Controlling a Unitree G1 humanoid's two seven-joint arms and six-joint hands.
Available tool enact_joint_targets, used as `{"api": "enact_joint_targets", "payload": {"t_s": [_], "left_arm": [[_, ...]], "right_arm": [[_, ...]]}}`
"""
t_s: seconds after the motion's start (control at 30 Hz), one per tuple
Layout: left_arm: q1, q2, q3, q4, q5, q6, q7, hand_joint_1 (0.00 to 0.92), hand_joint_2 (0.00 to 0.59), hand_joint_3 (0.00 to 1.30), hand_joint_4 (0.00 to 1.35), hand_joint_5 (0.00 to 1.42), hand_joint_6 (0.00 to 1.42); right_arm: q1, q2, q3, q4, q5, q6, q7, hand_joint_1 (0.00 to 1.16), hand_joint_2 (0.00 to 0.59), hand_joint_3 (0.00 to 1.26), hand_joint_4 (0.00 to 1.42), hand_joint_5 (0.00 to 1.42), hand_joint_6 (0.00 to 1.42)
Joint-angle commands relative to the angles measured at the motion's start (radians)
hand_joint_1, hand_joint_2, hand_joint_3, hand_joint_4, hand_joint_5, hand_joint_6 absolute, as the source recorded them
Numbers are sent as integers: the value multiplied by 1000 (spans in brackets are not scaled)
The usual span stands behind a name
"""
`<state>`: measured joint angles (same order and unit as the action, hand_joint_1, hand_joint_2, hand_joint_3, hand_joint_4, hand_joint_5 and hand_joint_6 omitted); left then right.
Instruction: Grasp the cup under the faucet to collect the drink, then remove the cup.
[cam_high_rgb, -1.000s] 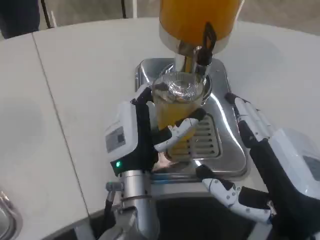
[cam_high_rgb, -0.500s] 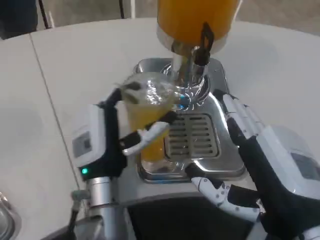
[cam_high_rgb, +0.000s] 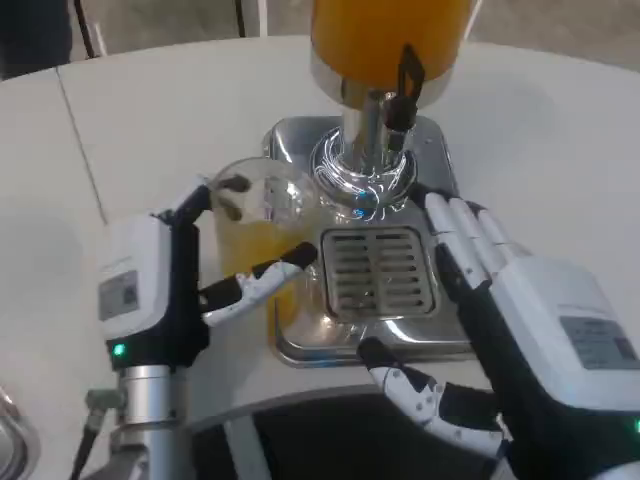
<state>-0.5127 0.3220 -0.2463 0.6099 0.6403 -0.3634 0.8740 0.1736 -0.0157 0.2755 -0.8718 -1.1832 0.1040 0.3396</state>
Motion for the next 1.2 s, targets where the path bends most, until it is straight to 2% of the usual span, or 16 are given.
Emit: {"api": "enact_joint_targets", "payload": {"t_s": [0.03,0.2,0.3,0.4,0.5,0.63,0.77,1.03,1.2], "left_arm": [[64,37,32,-113,1,-46,-17,550,80,1163,1168,1424,1424],[128,49,55,-182,6,-41,-43,550,80,1152,1166,1424,1424],[160,55,72,-218,2,-42,-60,550,80,1152,1166,1424,1424],[230,69,105,-313,-16,-61,-94,550,80,1145,1154,1424,1424],[302,78,131,-410,-25,-85,-131,550,79,1143,1153,1424,1424],[387,89,165,-514,-32,-122,-178,550,79,1142,1153,1424,1424],[442,99,199,-565,-49,-158,-227,550,79,1141,1153,1424,1424],[545,102,249,-667,-81,-229,-325,543,88,1141,1153,1424,1424],[612,88,279,-707,-93,-251,-364,541,89,1141,1153,1424,1424]], "right_arm": [[15,-2,-11,-19,3,-12,-9,519,389,0,0,0,111],[15,-28,-40,-30,17,-30,-4,518,391,0,0,0,111],[18,-64,-64,-47,14,-58,5,518,392,0,0,0,106],[13,-116,-81,-72,-4,-107,14,501,397,0,0,0,85],[8,-142,-98,-94,0,-134,21,464,414,0,0,0,64],[22,-146,-124,-113,11,-145,34,439,424,0,0,0,63],[82,-154,-132,-124,6,-176,15,433,424,0,0,0,63],[251,-166,-158,-121,1,-294,-144,413,432,0,0,0,48],[294,-169,-171,-104,-3,-333,-177,407,434,0,0,0,48]]}}
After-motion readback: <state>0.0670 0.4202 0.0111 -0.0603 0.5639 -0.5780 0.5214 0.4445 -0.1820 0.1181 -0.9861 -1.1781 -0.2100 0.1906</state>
